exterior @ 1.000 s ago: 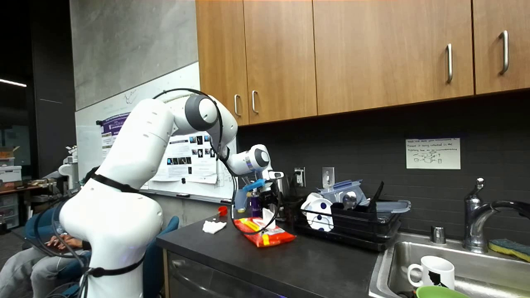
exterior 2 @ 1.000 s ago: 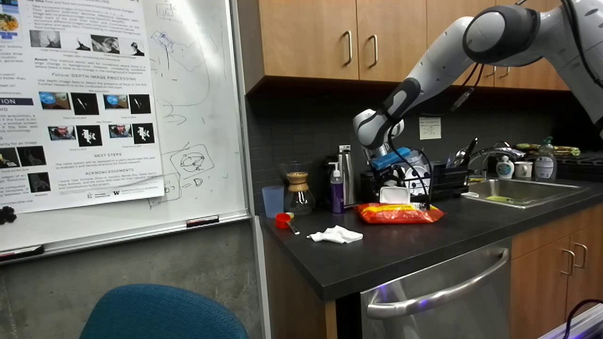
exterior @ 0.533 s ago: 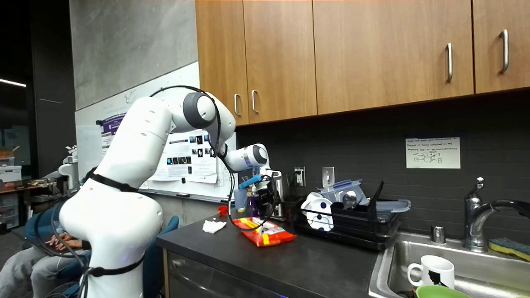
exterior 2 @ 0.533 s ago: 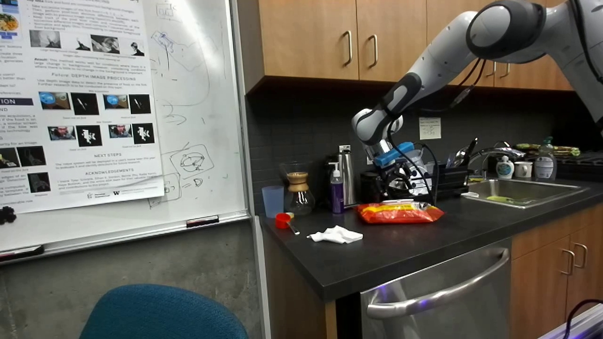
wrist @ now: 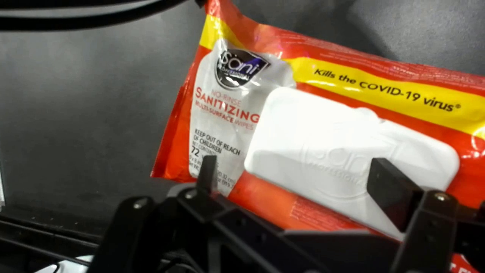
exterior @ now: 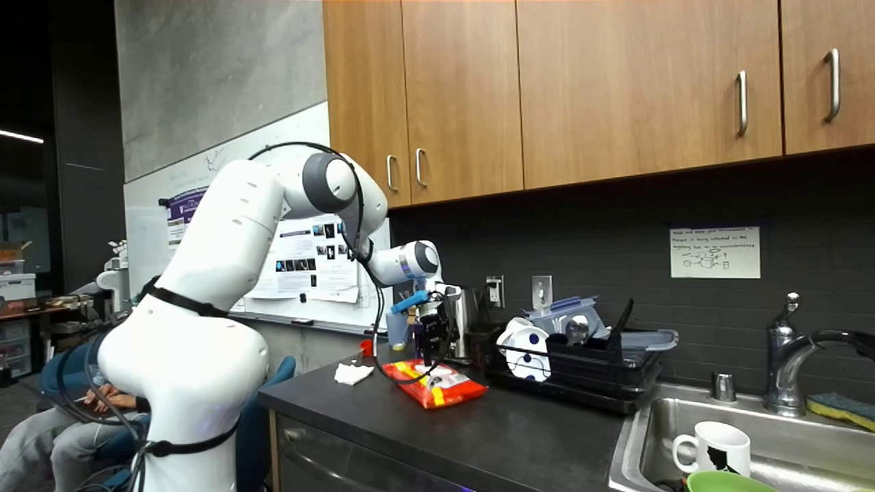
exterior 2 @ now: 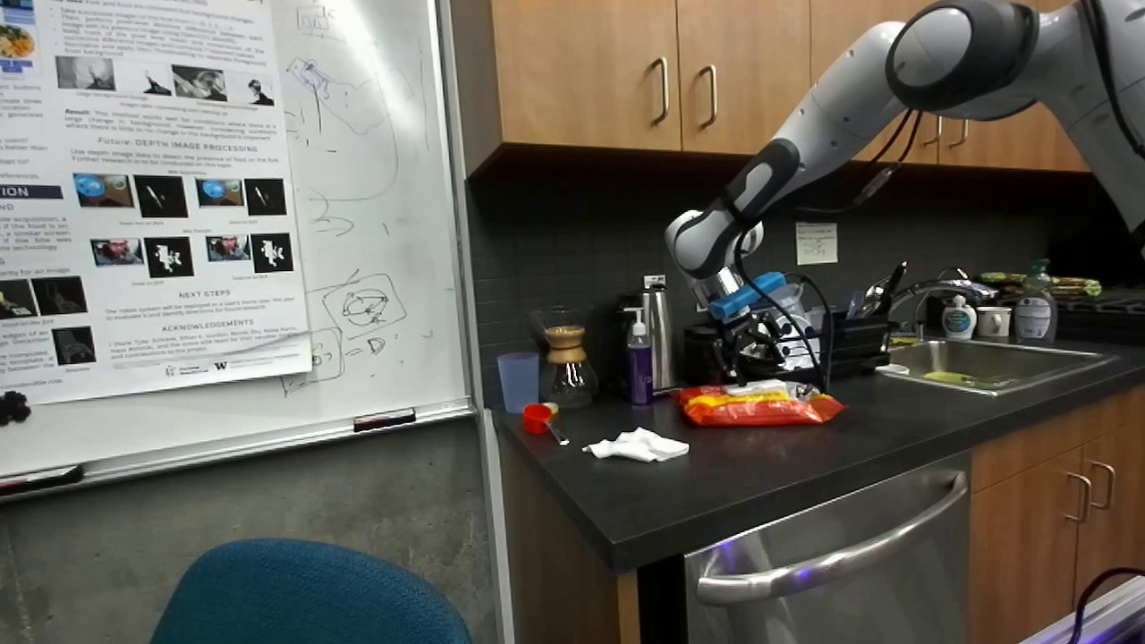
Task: Close the pack of wipes
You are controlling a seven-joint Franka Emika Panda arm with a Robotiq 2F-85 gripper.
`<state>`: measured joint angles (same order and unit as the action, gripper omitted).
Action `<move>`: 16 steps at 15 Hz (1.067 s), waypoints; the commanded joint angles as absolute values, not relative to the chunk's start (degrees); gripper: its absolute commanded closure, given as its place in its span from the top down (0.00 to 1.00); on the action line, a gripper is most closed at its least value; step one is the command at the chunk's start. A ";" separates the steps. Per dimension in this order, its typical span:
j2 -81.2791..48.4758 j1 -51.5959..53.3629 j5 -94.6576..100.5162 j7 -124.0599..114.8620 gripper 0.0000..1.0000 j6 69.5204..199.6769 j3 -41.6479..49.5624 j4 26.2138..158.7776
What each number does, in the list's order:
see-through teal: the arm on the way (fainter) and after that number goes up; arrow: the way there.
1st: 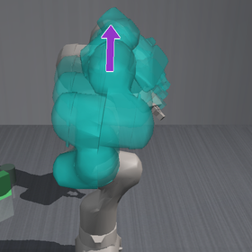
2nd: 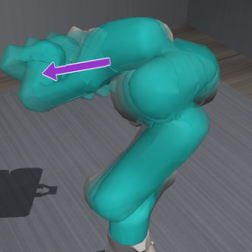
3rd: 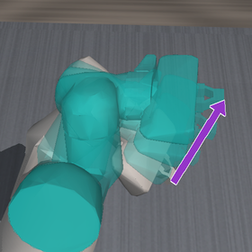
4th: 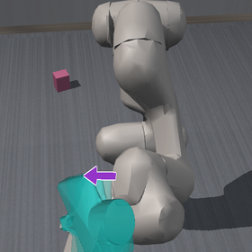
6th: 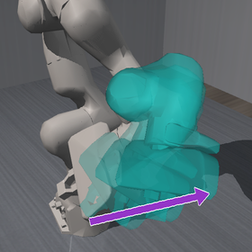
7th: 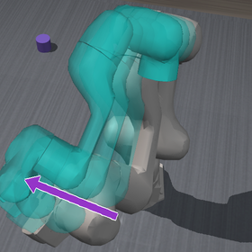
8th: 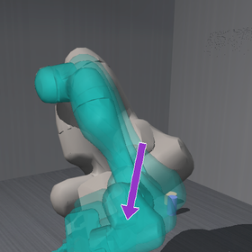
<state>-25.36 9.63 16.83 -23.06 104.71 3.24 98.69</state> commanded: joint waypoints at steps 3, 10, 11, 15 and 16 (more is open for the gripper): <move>-23.96 8.88 17.32 -22.85 1.00 107.22 2.74 101.30; -23.25 8.47 17.78 -22.98 1.00 112.89 2.95 105.13; -22.93 8.36 17.80 -22.99 1.00 113.84 3.00 105.85; -21.89 7.98 17.94 -23.31 1.00 117.29 3.22 108.68; -21.84 7.93 18.06 -23.43 1.00 117.93 3.30 109.29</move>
